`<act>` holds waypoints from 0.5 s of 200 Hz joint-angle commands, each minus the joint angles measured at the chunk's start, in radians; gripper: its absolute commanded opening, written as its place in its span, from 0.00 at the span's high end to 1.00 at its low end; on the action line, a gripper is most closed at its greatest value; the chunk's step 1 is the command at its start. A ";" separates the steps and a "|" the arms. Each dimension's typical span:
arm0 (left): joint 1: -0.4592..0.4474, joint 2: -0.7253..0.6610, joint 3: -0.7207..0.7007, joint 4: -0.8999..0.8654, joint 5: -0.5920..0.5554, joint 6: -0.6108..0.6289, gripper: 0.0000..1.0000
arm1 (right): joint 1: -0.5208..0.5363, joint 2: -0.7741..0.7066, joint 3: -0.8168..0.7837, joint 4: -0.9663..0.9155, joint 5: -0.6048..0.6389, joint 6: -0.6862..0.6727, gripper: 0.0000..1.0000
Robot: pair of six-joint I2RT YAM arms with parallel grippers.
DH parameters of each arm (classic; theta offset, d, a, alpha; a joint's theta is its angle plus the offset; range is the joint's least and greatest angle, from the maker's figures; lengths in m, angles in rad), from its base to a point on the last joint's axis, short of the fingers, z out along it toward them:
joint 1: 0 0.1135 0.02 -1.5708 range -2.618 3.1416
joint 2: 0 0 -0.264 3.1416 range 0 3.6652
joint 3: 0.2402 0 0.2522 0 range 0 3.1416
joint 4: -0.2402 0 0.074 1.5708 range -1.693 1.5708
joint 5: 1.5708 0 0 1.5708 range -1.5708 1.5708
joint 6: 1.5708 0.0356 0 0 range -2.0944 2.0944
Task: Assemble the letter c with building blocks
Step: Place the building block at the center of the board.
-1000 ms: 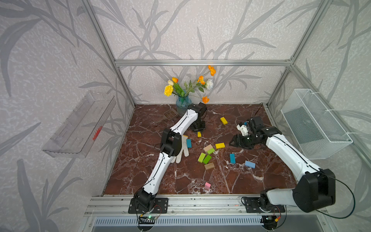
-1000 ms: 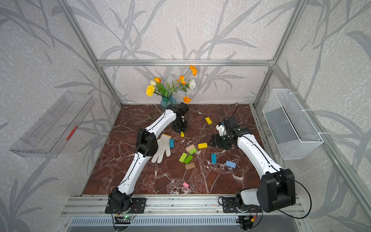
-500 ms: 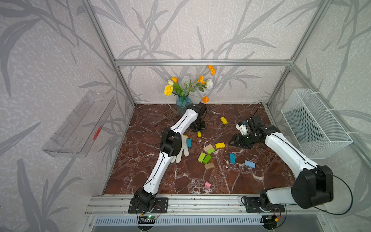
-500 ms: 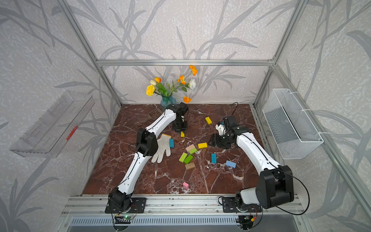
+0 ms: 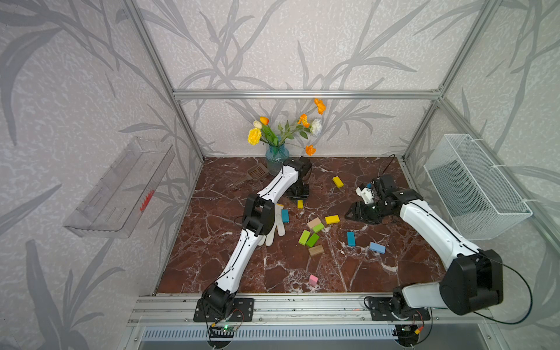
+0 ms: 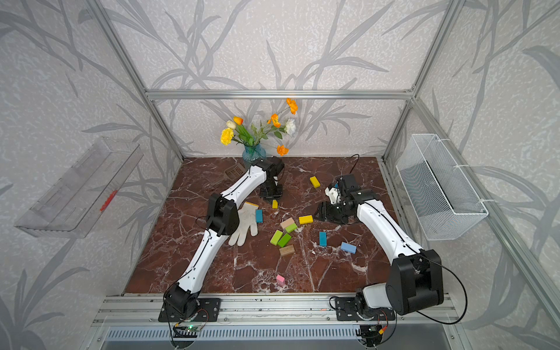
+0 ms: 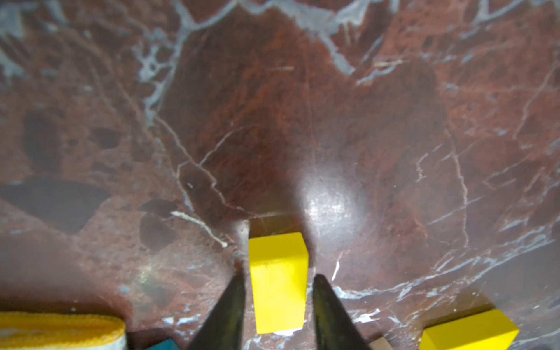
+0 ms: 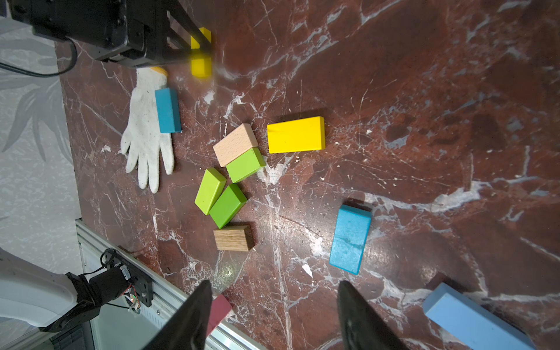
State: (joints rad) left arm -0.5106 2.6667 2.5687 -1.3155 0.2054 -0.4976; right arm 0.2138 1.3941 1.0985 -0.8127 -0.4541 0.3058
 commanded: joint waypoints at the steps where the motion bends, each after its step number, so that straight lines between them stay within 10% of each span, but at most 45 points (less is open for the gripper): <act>1: 0.000 0.003 0.004 -0.001 0.003 0.002 0.55 | -0.005 0.011 0.023 0.004 -0.002 -0.009 0.33; 100: -0.010 -0.225 -0.244 0.062 0.047 -0.039 0.49 | 0.105 -0.027 0.066 -0.109 0.135 -0.140 0.36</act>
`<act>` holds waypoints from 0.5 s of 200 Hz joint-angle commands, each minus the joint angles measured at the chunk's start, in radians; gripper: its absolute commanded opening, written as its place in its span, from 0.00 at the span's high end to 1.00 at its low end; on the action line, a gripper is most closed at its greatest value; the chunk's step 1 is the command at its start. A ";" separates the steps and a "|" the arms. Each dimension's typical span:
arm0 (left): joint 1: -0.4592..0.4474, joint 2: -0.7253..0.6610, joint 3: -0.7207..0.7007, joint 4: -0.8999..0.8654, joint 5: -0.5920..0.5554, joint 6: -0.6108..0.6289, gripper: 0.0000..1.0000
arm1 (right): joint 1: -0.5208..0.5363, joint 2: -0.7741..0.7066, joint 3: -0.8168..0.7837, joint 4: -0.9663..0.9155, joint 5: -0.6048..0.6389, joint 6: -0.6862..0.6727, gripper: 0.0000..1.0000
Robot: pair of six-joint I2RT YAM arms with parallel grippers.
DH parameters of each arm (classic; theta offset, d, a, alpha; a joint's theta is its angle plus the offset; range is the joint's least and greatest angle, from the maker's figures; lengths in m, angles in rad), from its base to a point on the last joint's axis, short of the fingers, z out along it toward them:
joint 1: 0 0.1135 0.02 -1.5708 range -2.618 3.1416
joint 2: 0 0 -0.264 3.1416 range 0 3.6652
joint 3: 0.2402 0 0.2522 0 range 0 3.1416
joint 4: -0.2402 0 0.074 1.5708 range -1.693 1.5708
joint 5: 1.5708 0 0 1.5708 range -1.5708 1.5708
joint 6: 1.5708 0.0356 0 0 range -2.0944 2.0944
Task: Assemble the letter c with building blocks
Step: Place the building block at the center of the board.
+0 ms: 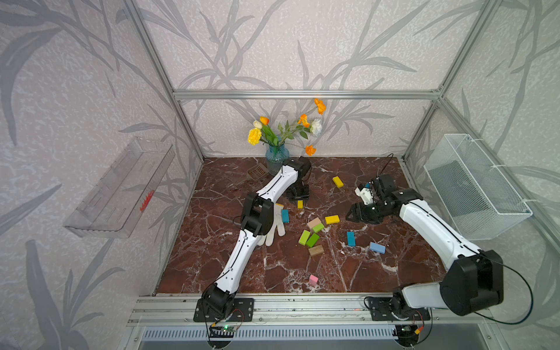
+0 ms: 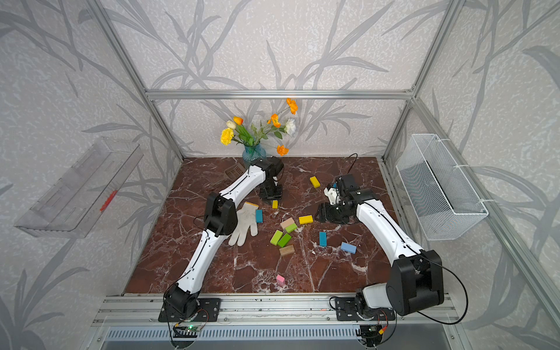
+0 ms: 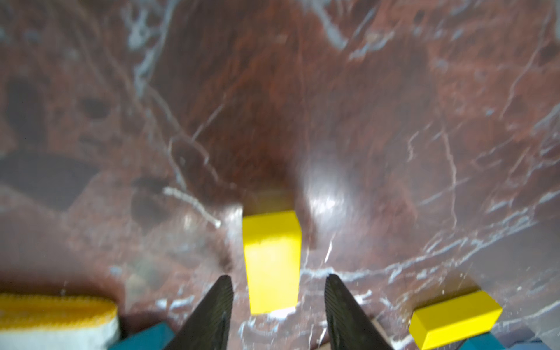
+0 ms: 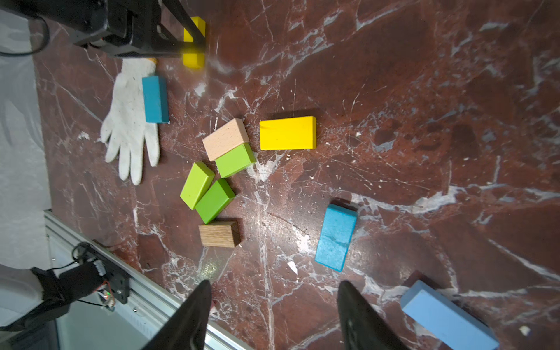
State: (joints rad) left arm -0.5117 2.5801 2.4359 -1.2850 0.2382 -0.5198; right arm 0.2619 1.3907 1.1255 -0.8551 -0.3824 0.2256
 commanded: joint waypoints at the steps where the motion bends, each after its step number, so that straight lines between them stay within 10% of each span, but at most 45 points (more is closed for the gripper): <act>1: -0.009 -0.143 -0.118 0.034 0.015 -0.017 0.49 | 0.059 -0.024 0.039 -0.068 0.064 -0.060 0.36; 100: -0.014 -0.581 -0.713 0.216 0.067 0.007 0.50 | 0.295 0.045 0.074 -0.088 0.140 -0.079 0.46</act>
State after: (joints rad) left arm -0.5228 2.0846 1.8076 -1.1065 0.2836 -0.5323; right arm 0.5579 1.3991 1.1503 -0.9142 -0.2844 0.1043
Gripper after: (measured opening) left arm 0.498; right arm 0.555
